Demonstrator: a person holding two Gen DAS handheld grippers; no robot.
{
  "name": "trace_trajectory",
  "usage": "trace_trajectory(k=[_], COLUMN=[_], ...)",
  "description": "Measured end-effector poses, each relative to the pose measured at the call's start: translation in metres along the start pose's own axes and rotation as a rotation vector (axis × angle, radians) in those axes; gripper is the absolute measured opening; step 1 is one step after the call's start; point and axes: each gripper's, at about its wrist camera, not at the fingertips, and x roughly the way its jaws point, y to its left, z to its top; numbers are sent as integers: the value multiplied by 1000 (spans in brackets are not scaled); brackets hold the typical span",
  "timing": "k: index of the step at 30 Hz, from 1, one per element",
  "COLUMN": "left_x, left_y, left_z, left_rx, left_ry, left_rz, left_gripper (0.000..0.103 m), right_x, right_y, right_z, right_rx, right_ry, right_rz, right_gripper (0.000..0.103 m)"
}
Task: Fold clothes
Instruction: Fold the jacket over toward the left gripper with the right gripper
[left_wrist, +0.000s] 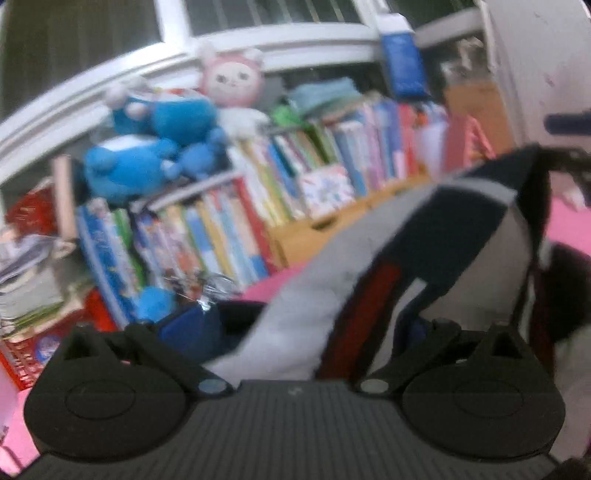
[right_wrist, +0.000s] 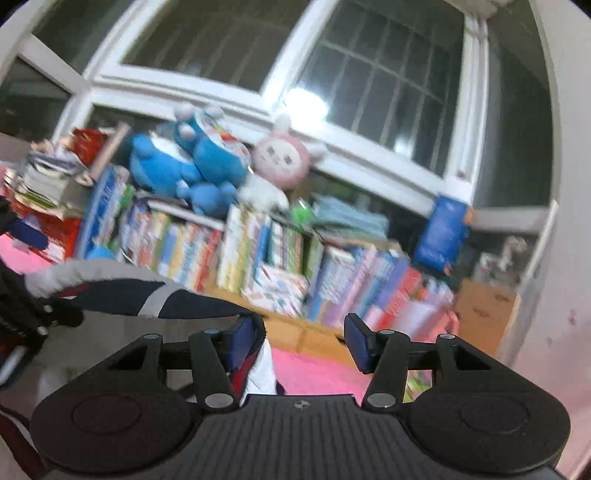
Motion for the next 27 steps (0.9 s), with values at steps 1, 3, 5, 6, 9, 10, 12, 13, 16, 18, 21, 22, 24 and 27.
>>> trace_trajectory(k=[1,3,5,6,9,10,12,13,16,18,21,22,24,27], left_x=[2,7,12,14,4,-4,-17,-24,-34,-34,-34,-34,-27,-5], left_y=[-4,-12,-13,-13,-5,1,10,15,26,30,25,23,20,11], left_z=[-3,-10,-17,-21,-18,-12,0,6,17,19,13,10,2,-19], left_rx=[17,42,41,40,4,-21,-56,-69,-86,-106,-98,-83,-74,-98], left_ry=[13,47,88,108,85,55,-1,-29,-69,-72,-55,-47,-12,82], left_rz=[3,18,61,84,131,142,169,185,218,215,192,193,217,144], left_gripper=[103,103,103,103,103,103,103,103,103,103,103,103,103,103], right_x=[1,1,-1,-1,3,3,-3,-9,-19,-7,15,18,18,13], right_y=[-2,-6,-10,-11,-8,-3,12,21,55,76,87,81,58,20], right_z=[-5,-17,-31,-37,-49,-47,-39,-35,-29,-35,-42,-42,-36,-26], right_rx=[2,13,31,53,184,192,182,158,51,-26,-93,-81,-16,57], right_ry=[29,90,154,186,282,272,218,178,99,108,139,144,133,112], right_rz=[-3,0,10,19,110,129,168,191,217,191,89,73,42,-3], right_gripper=[53,54,57,57,57,57,58,65,85,86,68,60,59,59])
